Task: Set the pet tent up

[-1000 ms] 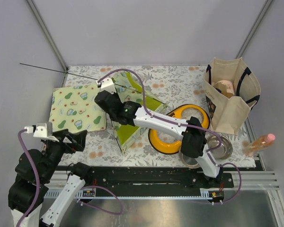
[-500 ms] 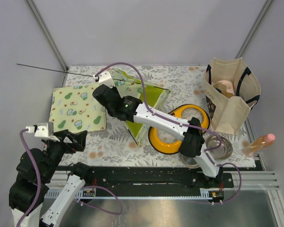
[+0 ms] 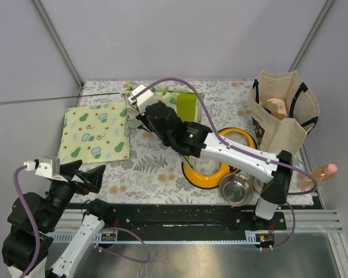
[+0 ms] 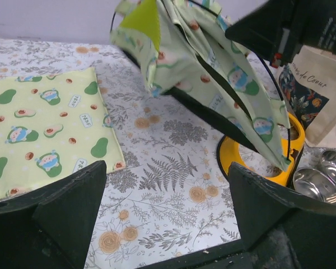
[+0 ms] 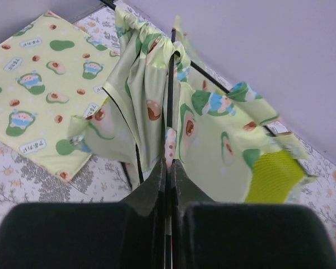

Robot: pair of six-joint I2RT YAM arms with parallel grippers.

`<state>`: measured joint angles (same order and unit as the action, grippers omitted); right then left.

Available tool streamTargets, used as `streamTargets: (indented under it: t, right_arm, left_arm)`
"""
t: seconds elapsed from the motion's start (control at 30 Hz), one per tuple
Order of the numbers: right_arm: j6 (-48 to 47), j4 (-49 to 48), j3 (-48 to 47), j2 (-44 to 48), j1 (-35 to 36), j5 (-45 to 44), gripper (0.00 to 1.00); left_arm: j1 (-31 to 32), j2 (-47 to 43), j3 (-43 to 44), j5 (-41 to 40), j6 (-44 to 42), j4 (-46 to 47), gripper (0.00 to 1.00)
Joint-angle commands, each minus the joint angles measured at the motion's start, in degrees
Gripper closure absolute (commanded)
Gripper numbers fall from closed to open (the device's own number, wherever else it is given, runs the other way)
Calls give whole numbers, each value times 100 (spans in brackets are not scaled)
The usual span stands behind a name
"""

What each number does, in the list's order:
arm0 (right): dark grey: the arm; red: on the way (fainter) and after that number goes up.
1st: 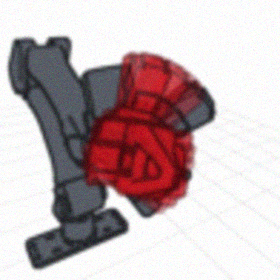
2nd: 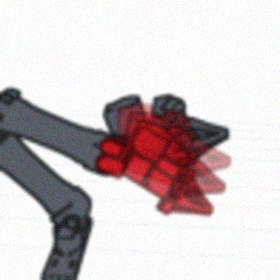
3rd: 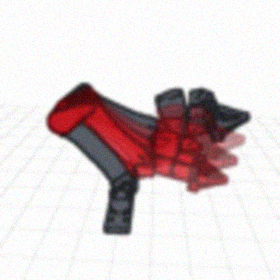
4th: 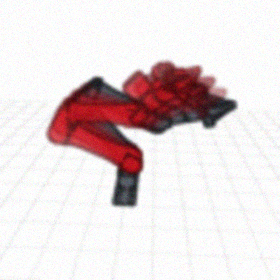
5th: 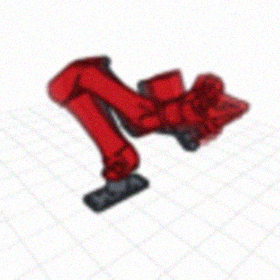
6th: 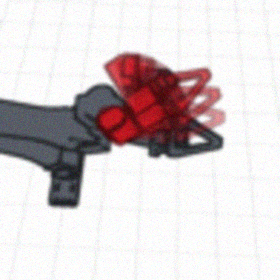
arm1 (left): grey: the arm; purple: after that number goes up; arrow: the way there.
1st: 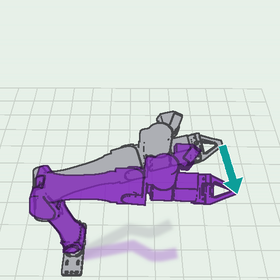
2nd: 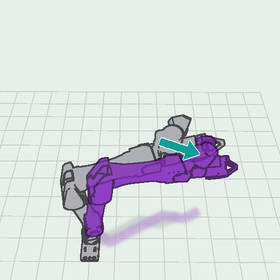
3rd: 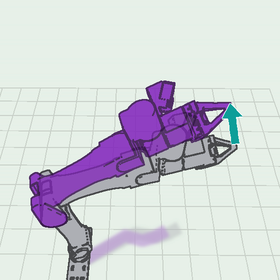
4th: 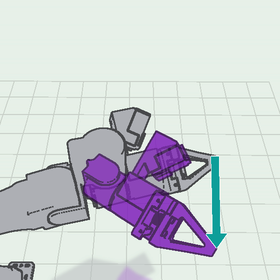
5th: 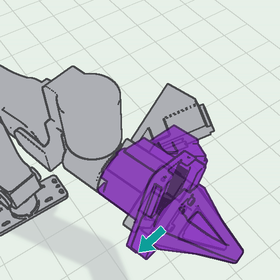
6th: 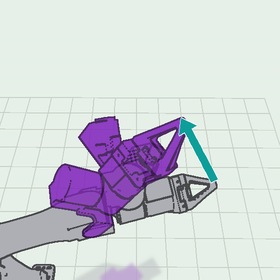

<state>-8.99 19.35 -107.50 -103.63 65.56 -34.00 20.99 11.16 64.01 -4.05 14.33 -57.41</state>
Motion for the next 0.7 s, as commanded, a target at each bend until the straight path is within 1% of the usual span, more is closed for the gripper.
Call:
streamTargets:
  t: [0.0,0.1,0.17,0.23,0.3,0.4,0.47,0.53,0.67]
  right_arm:
    - [-375,-932,1132,914,-262,525,100]
    - [-769,-1590,2133,1449,-622,1349,100]
    - [-1112,-2416,2898,1758,-921,2113,100]
    - [-1280,-2822,3348,1864,-1255,2694,100]
    - [-1568,-2867,3402,1812,-1466,2925,100]
    - [-2061,-3059,3429,1689,-1511,2794,100]
    - [-2194,-3218,3403,1697,-1537,2828,100]
    - [-2387,-3429,3376,1724,-1572,2942,100]
    - [-2835,-3544,3087,1549,-1739,3249,100]
  left_arm:
    - [10,62,305,273,-106,151,7]
    - [10,141,419,379,-71,151,7]
    - [10,211,498,650,-27,168,7]
    - [1,246,560,1036,0,212,7]
    - [10,255,613,1694,35,379,7]
    - [10,247,674,2968,9,651,7]
    - [1,238,736,3270,9,739,7]
    - [10,168,788,3305,-52,740,7]
    - [10,-34,789,4508,-255,1029,7]
